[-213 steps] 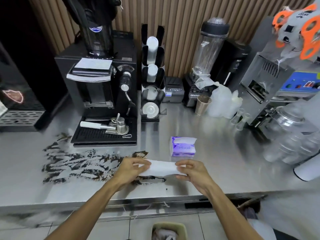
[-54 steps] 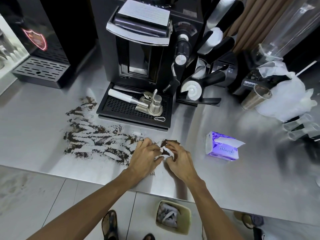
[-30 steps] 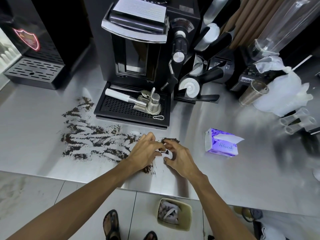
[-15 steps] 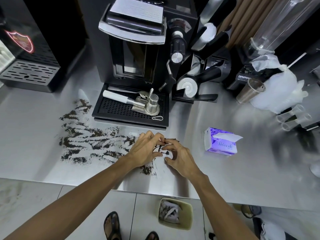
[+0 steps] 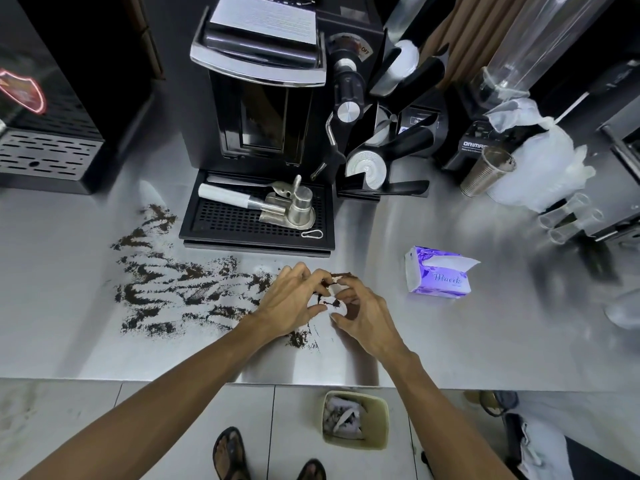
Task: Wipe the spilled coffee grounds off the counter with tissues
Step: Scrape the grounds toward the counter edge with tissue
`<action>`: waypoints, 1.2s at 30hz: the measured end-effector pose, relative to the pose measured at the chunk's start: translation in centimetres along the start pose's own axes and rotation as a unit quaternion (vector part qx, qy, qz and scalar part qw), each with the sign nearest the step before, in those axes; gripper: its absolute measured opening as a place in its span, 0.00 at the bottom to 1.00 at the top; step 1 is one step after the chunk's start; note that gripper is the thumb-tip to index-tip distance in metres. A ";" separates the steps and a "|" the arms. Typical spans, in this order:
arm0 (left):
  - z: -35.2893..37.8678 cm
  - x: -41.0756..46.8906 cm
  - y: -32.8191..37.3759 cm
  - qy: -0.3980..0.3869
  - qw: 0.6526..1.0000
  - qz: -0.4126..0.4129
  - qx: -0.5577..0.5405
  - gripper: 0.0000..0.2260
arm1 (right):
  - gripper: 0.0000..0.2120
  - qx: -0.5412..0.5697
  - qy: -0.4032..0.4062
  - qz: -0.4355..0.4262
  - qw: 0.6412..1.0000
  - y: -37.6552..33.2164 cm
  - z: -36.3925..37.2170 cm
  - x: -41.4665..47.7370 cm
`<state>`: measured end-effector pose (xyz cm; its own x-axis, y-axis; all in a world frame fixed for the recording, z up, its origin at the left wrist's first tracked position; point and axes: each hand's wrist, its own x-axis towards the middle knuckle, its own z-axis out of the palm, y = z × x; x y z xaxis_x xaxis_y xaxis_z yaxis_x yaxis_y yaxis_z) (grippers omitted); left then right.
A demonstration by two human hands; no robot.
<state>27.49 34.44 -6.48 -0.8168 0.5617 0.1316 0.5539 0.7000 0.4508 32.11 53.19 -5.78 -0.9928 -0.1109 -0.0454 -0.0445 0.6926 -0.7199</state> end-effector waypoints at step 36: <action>5.1 -3.2 13.3 0.008 0.997 0.059 -0.054 0.17 | 0.27 0.029 0.087 0.026 0.995 4.7 -5.9 -13.3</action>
<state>38.26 44.22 -5.38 -0.7502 0.6291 0.2037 0.6262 0.5770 0.5244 44.40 62.11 -4.46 -0.9980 0.0533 0.0342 0.0087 0.6514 -0.7587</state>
